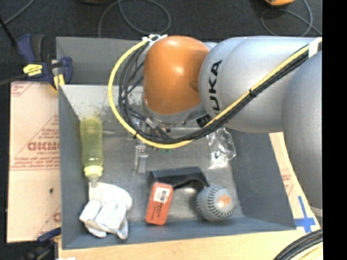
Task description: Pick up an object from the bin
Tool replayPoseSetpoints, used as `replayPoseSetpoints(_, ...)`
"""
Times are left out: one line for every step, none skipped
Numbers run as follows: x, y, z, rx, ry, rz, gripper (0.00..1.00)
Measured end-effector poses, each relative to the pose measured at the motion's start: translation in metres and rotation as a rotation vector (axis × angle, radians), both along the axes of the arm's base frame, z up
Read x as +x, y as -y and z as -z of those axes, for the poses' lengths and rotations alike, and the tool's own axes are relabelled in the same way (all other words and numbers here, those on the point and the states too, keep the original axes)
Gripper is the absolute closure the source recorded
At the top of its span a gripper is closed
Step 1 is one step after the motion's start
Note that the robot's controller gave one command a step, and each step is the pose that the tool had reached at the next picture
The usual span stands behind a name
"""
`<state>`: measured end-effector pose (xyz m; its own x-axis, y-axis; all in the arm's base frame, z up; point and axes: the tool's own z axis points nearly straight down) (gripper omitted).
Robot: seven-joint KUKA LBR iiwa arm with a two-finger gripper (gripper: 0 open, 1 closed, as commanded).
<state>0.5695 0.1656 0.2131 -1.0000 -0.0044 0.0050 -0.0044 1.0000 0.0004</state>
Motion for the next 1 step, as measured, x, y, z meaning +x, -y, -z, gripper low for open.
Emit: replayPoseSetpoints(0.0016,0.0009,-0.0050,0.001,0.008,0.004,0.00)
